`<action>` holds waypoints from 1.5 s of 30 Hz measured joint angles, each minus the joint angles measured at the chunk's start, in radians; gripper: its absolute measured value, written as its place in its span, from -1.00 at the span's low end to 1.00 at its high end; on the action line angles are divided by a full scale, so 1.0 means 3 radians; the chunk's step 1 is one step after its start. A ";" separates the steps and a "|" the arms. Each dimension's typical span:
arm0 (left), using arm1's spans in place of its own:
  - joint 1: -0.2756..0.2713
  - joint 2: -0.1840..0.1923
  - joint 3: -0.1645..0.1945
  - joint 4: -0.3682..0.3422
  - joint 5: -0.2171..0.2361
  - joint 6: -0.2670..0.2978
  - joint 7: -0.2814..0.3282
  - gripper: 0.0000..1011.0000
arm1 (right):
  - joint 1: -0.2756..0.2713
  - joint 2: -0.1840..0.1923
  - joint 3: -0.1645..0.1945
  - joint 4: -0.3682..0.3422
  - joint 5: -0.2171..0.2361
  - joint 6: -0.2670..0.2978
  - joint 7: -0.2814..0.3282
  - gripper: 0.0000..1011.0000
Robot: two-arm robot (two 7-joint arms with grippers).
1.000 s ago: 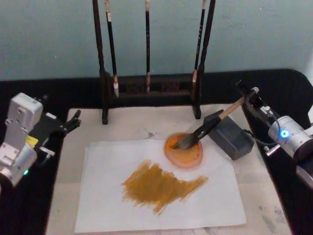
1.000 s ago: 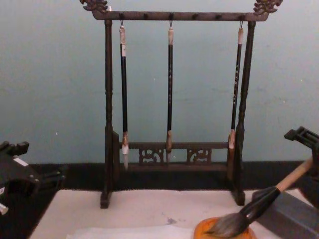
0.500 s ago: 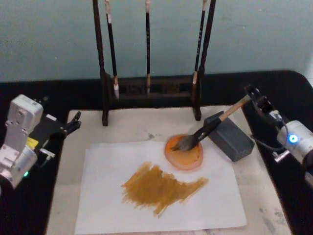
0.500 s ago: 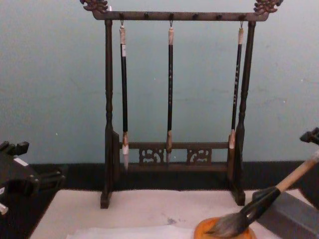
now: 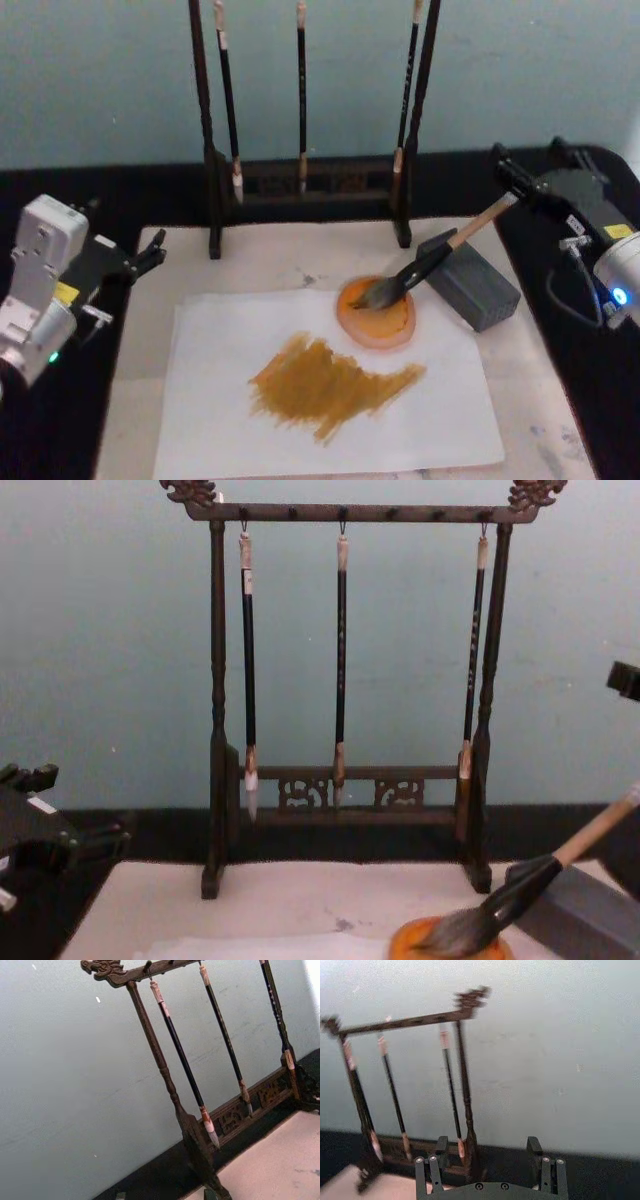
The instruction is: Pick up the brush from the inkstone, write on the paper, then place the brush back to its original position.
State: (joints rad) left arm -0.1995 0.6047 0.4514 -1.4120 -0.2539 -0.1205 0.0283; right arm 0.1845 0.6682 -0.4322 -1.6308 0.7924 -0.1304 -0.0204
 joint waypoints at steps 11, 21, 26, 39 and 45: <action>0.0000 0.0000 0.0000 0.0000 0.0000 0.0000 0.0000 1.00 | 0.0040 -0.0091 -0.0290 0.0314 -0.0754 -0.0179 -0.0008 0.98; 0.0000 0.0000 0.0000 0.0000 0.0000 0.0000 0.0000 1.00 | -0.0070 -0.0209 -0.0297 0.0509 -0.0892 -0.0300 -0.0007 0.98; 0.0000 0.0000 0.0000 0.0000 0.0000 0.0000 0.0000 1.00 | -0.0123 -0.0240 -0.0244 0.0536 -0.0921 -0.0325 -0.0030 0.98; 0.0000 0.0000 0.0000 0.0000 0.0000 0.0000 0.0000 1.00 | -0.0153 -0.0258 -0.0199 0.0542 -0.0905 -0.0349 -0.0008 0.98; 0.0000 0.0000 0.0000 0.0000 0.0000 0.0000 0.0000 1.00 | -0.0148 -0.0256 -0.0205 0.0540 -0.0905 -0.0347 -0.0013 0.98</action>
State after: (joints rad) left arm -0.1996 0.6047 0.4514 -1.4120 -0.2539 -0.1205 0.0283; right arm 0.1400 0.5915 -0.4936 -1.4689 0.5208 -0.2344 -0.0242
